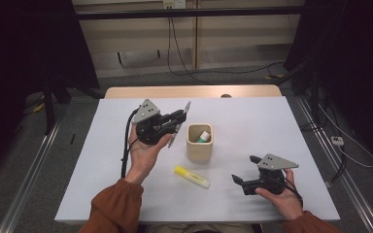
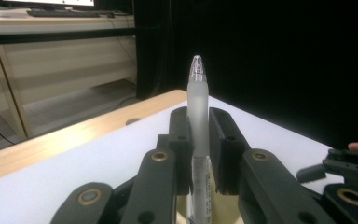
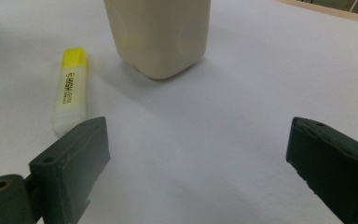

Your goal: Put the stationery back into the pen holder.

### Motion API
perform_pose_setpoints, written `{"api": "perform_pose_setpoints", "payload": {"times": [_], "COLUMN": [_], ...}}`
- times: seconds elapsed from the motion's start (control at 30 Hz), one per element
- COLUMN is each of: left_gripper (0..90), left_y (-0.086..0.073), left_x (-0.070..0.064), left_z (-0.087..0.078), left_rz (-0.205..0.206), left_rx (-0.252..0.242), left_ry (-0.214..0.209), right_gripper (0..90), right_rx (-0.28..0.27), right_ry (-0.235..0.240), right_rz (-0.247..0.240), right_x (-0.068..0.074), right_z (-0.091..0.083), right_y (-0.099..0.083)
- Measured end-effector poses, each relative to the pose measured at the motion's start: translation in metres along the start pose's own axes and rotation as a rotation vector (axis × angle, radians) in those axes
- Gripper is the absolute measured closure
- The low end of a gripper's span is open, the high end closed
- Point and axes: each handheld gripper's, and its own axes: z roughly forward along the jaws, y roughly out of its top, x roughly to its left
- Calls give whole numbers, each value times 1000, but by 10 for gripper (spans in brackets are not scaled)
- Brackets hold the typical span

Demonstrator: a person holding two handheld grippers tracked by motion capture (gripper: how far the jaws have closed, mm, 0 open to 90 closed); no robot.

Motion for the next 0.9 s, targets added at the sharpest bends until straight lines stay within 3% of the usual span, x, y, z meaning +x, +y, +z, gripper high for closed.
{"api": "perform_pose_setpoints", "payload": {"times": [0.17, 0.4, 0.67, 0.9], "left_gripper": [805, 805, 805, 805], "left_y": [7, 4, 8, 10], "left_x": [-2, -7, -7, -9], "left_z": [6, 18, 33, 47], "left_rz": [10, 14, 21, 29], "left_rx": [-14, -14, -33, -33], "left_ry": [-1, -27, -13, -24], "right_gripper": [60, 59, 59, 59], "right_rx": [-2, 1, 0, 1], "right_ry": [1, 2, 3, 4], "right_rz": [-3, -5, 0, -1], "right_x": [0, 0, 0, 0], "right_z": [0, 0, 0, 0], "right_y": [0, 0, 0, 0]}}
